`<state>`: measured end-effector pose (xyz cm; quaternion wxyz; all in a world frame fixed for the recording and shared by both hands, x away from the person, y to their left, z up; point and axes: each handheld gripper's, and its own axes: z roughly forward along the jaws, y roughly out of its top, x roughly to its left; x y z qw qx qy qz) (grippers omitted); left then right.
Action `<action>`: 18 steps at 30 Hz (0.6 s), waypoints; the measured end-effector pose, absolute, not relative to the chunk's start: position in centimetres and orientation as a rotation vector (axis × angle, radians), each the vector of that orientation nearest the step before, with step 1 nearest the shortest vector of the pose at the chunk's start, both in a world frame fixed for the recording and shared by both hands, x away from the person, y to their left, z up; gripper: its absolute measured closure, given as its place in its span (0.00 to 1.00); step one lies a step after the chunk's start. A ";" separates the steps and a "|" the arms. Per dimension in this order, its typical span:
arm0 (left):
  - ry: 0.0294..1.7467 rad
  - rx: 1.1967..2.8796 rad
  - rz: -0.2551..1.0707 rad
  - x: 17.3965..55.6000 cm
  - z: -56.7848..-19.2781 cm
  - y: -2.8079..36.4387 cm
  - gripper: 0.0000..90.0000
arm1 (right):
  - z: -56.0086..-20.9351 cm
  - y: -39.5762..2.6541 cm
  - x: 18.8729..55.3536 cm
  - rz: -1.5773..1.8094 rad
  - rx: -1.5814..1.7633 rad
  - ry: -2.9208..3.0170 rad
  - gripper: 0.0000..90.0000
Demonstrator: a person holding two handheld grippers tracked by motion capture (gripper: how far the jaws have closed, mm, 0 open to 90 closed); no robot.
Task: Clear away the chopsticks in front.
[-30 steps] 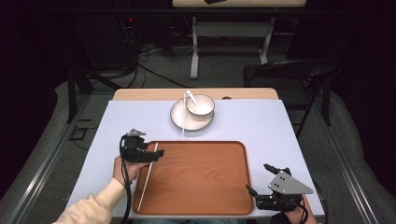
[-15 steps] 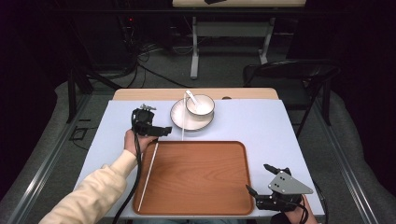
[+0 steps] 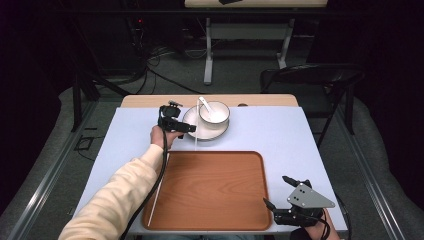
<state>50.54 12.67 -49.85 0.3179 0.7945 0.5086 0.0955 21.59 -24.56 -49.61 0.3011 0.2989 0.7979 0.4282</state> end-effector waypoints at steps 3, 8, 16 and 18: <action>1.345 2.102 0.247 51.3 -50.3 12.0 0.20 | -49.6 -24.6 21.6 1.137 0.794 2.116 0.16; 1.354 2.102 0.248 52.0 -50.7 11.5 0.37 | -49.6 -24.5 21.6 1.136 0.793 2.120 0.16; 1.378 2.102 0.226 53.4 -51.7 10.8 0.52 | -49.6 -24.6 21.6 1.135 0.794 2.117 0.16; 1.384 2.095 0.228 53.5 -51.7 10.8 0.54 | -49.6 -24.6 21.6 1.135 0.794 2.117 0.16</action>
